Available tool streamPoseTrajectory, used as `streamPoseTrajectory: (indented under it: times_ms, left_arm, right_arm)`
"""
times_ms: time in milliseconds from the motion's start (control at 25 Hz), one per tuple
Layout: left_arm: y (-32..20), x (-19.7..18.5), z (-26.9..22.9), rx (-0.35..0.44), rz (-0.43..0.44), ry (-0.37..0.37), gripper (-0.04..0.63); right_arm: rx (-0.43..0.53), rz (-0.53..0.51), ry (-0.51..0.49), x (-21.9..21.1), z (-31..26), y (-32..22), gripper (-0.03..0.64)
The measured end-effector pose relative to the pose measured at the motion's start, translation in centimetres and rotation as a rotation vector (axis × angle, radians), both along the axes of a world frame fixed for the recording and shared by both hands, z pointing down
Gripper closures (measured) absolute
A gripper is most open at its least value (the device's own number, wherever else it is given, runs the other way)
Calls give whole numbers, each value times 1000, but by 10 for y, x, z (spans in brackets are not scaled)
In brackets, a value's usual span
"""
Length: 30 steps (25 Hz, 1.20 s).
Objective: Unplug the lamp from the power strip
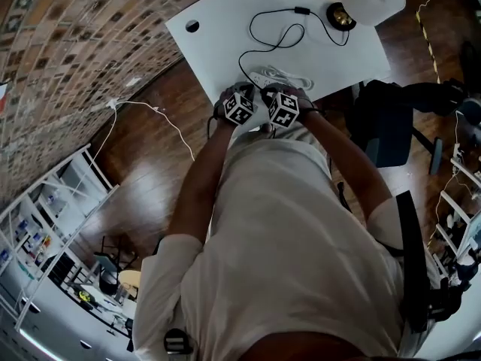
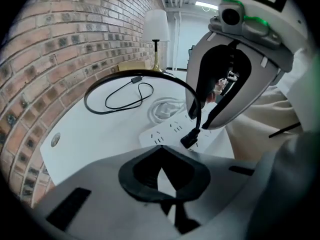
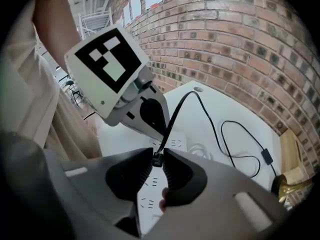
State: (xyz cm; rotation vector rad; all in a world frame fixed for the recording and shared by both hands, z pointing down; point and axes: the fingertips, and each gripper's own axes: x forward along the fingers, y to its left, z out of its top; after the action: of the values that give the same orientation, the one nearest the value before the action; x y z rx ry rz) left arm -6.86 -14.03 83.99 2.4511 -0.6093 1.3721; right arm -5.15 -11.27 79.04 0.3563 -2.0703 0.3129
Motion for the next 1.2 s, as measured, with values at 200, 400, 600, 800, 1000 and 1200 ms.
streamPoseTrajectory:
  times_ms: [200, 400, 600, 800, 1000, 1200]
  left_arm:
    - [1, 1, 2, 14, 47, -18, 591]
    - [1, 4, 4, 52, 102, -46, 592]
    - [9, 4, 6, 149, 148, -107, 601]
    - [7, 8, 5, 146, 107, -88, 606]
    - [8, 9, 4, 118, 49, -58, 606]
    - [8, 11, 4, 83, 22, -49, 606]
  right_arm:
    - [-1, -56, 33, -1, 5, 0, 559]
    - [-5, -68, 50, -3, 9, -3, 579]
    - [-14, -91, 56, -5, 12, 4, 587]
    - [-21, -75, 50, 0, 10, 3, 592]
    - [-31, -34, 20, 2, 10, 5, 594]
    - [-32, 8, -16, 4, 7, 4, 591]
